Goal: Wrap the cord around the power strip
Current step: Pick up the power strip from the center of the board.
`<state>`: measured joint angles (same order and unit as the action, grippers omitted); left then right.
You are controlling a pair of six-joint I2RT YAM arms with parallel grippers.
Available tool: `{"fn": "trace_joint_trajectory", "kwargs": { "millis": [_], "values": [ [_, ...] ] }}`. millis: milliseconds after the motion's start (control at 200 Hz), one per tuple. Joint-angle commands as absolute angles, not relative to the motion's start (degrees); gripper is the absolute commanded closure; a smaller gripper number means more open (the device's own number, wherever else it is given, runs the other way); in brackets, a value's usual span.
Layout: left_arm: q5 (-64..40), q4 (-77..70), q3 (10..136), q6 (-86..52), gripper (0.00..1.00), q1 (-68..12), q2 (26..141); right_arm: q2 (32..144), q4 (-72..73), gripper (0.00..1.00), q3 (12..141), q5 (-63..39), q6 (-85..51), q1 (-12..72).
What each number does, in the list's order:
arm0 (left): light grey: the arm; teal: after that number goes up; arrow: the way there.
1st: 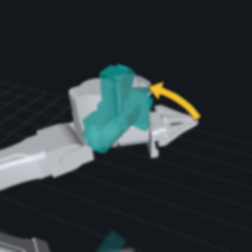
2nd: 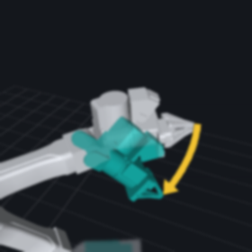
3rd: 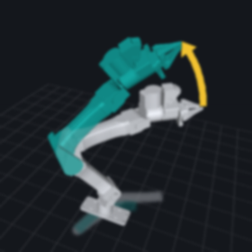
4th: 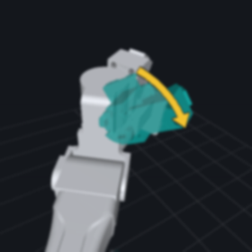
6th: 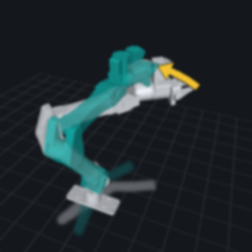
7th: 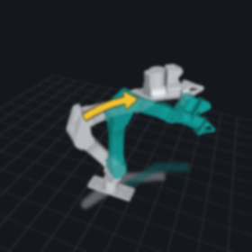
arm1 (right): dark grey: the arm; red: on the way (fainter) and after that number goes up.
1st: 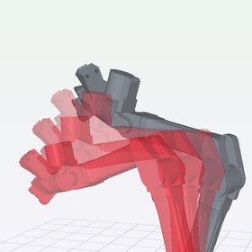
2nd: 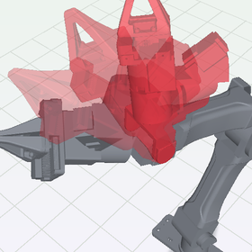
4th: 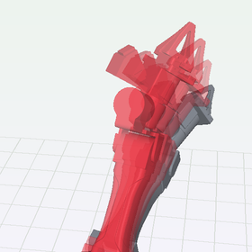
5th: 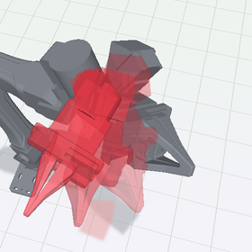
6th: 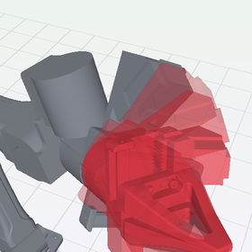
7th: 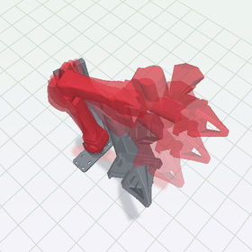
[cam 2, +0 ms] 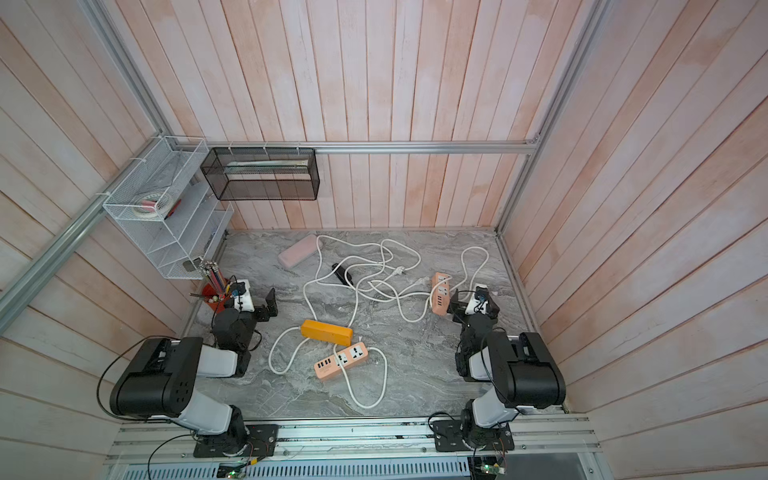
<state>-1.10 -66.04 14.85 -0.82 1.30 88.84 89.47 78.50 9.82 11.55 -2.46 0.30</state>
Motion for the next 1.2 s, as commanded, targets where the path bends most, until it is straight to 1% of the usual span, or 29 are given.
{"fn": "trace_joint_trajectory", "kwargs": {
  "millis": [0, 730, 795, 875, 925, 940, 980, 1040, 1110, 1145, 1195],
  "values": [
    [-1.76, -67.37, 15.71, 0.03, 0.0, 0.97, 89.61, 90.21, 80.28, 0.02, 10.81, 12.31, -1.8, 0.62],
    [-1.76, -67.4, 15.74, -0.08, 0.0, 1.0, 89.64, 90.17, 79.67, 0.02, 11.14, 11.86, -1.75, 0.45],
    [-2.58, -66.89, 15.92, -0.98, 0.0, 2.08, 89.65, 90.08, 79.88, 0.02, 11.04, 11.67, -1.77, 0.26],
    [-2.28, -67.72, 15.33, -1.02, 0.0, 2.11, 89.28, 87.99, 79.03, 0.02, 10.66, 16.01, -0.27, 2.5],
    [-1.48, -66.41, 15.08, -1.07, 0.0, 1.86, 87.02, 86.54, 80.72, 0.02, 9.59, 17.78, -0.08, 3.17],
    [-0.73, -65.24, 15.3, -0.97, 0.0, 1.58, 86.08, 85.81, 80.44, 0.02, 9.5, 20.18, 0.31, 3.93],
    [1.63, -60.72, 16.34, -0.66, 0.0, 0.74, 82.59, 82.57, 76.88, 0.02, 10.52, 27.05, 2.12, 6.85],
    [5.05, -53.63, 18.12, -0.55, 0.0, -0.28, 77.27, 76.41, 67.24, 0.02, 13.87, 30.74, 4.19, 10.57],
    [10.93, -43.99, 21.1, -2.85, 0.0, -2.0, 70.85, 69.56, 45.35, 0.02, 22.65, 34.39, -0.64, 14.41],
    [12.36, -38.43, 23.14, -3.88, 0.0, -3.01, 68.25, 67.41, 32.55, 0.02, 28.2, 33.55, -5.57, 15.53],
    [13.74, -31.47, 26.03, -3.96, 0.0, -4.52, 65.42, 65.63, 18.3, 0.02, 35.02, 26.89, -12.53, 15.67]
  ]
}}
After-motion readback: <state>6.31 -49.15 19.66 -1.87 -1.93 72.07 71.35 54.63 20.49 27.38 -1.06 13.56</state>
